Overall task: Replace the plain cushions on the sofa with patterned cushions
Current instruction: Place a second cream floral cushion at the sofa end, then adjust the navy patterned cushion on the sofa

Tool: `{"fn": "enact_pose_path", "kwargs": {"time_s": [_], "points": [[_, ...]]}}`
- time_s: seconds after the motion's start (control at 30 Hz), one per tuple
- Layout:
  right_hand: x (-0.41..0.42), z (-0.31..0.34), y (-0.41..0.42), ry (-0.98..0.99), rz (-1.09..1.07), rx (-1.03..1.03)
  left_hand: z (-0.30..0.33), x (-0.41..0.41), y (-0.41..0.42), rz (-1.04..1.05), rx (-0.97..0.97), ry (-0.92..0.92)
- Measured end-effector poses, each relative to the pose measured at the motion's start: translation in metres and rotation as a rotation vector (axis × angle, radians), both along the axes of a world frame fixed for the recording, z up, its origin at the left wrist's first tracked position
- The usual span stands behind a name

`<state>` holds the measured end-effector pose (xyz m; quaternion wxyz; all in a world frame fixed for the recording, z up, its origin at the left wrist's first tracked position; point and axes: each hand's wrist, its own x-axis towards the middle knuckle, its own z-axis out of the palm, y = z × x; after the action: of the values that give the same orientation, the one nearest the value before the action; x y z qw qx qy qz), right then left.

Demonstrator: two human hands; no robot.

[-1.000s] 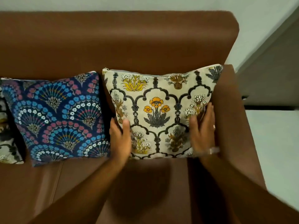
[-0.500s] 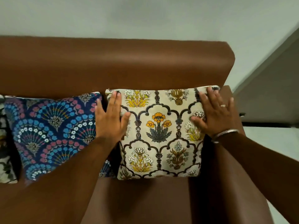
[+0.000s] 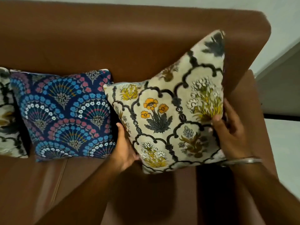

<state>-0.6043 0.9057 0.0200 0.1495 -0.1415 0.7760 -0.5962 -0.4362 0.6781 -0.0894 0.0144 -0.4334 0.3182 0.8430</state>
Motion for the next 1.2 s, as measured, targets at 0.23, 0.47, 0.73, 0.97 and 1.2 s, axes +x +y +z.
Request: {"fn": "enact_pose_path", "kwargs": {"time_s": [0.23,0.47,0.73,0.97,1.2], "points": [[-0.033,0.023,-0.033,0.188,0.212,0.396,0.002,-0.046,0.048,0.216,0.103,0.008],[0.104,-0.023,-0.035,0.591,0.043,0.442,0.014,0.032,-0.009,0.128,-0.438,-0.058],[0.207,-0.063,-0.252,-0.314,0.000,0.181,0.029,0.195,-0.255,0.185,-1.075,-0.368],[0.187,-0.084,-0.335,-0.334,-0.275,0.279,0.041,0.176,-0.328,-0.234,-0.471,-0.240],[0.174,0.008,-0.322,0.332,-0.073,0.287,0.010,0.181,-0.294,0.107,0.214,0.019]]}}
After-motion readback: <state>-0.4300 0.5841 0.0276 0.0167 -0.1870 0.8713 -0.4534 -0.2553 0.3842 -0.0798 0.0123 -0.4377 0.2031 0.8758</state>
